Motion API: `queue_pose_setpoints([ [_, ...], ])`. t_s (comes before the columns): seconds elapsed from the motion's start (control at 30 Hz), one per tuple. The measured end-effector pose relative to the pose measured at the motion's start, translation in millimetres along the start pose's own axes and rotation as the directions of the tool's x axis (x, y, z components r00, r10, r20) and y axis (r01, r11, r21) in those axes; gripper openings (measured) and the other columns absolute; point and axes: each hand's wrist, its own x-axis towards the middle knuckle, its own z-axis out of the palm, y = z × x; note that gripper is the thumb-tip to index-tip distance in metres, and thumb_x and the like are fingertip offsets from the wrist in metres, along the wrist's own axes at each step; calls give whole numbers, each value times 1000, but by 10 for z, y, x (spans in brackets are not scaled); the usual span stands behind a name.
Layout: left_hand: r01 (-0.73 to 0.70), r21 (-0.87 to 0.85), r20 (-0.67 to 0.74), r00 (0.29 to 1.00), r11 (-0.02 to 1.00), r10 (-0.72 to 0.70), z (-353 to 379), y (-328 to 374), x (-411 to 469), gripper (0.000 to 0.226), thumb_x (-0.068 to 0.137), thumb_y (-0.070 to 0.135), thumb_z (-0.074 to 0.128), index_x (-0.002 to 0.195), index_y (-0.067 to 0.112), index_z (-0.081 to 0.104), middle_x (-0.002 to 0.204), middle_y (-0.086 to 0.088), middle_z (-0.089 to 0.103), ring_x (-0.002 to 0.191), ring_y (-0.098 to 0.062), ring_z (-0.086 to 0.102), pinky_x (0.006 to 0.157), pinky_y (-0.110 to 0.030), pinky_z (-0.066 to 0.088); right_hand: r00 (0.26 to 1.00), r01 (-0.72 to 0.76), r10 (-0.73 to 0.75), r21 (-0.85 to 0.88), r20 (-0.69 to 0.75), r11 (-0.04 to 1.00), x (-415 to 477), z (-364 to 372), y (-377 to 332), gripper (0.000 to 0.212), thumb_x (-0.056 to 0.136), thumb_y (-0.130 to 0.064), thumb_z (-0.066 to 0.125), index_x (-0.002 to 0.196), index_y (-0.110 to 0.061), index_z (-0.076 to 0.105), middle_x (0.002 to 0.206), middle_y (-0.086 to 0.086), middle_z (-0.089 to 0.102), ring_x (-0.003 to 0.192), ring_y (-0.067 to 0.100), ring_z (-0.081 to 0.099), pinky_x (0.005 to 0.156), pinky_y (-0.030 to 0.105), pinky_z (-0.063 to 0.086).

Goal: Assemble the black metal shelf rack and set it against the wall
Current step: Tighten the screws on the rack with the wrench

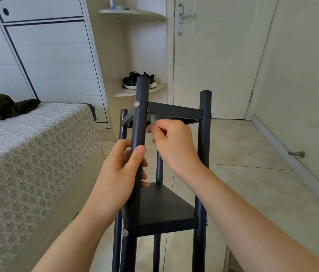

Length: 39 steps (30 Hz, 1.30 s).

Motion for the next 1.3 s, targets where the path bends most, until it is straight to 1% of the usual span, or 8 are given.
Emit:
queue_pose_setpoints([
  [0.13,-19,11,-30,999,1000,19,-23,-11,26,9,94,41,59,97,35,66,81,9,65,72,-13,67,69,-32,62,1000,21,-21,-10,-12,1000,9,37,7,28,100,-20,53,75,-17,64,67,-1,63,65,10,59,64,14,43],
  [0.23,-17,6,-18,1000,1000,18,-25,-11,38,9,95,38,61,89,40,67,82,12,63,75,-15,67,65,-30,60,999,21,-21,1,-33,1000,25,55,34,31,100,-20,55,70,-17,65,59,-11,56,57,3,54,59,8,41],
  [0.43,-7,20,-4,1000,1000,8,-39,12,15,6,95,41,61,94,40,66,85,11,64,78,-16,68,73,-43,63,998,41,-37,63,-52,997,83,110,90,29,97,-14,57,72,-7,70,61,-9,59,61,9,59,64,18,47],
  [0.63,-37,67,23,999,997,35,-78,45,8,8,96,40,59,92,40,66,84,14,63,76,-22,68,75,-53,62,993,62,-51,100,-109,993,111,211,128,25,96,-13,59,76,-6,72,64,1,64,60,10,56,62,24,46],
  [0.73,-59,73,19,998,996,58,-67,50,19,7,95,39,59,93,36,66,84,14,63,74,-29,67,67,-48,63,989,76,-64,88,-133,993,116,201,147,28,96,-14,59,70,-9,69,61,-5,61,60,7,56,62,23,47],
  [0.87,-66,82,16,998,994,65,-59,61,23,29,83,50,57,102,29,64,84,19,60,70,-14,68,60,-32,62,992,66,-56,87,-112,994,101,179,163,28,96,-16,59,72,-8,71,65,0,66,63,11,62,65,27,52],
  [1.07,-68,125,6,998,990,68,-75,36,37,12,96,36,58,105,31,64,85,22,60,69,-15,68,64,-43,64,997,-67,63,93,42,993,29,37,131,26,97,-17,56,74,-20,69,64,-6,64,65,6,62,66,21,51],
  [1.3,-44,96,6,999,994,44,-77,57,36,35,78,53,59,105,32,64,82,19,59,72,-15,70,61,-39,63,993,-107,102,92,58,990,-34,-186,46,27,97,-14,53,77,-13,71,41,-12,44,43,2,42,49,11,35],
])
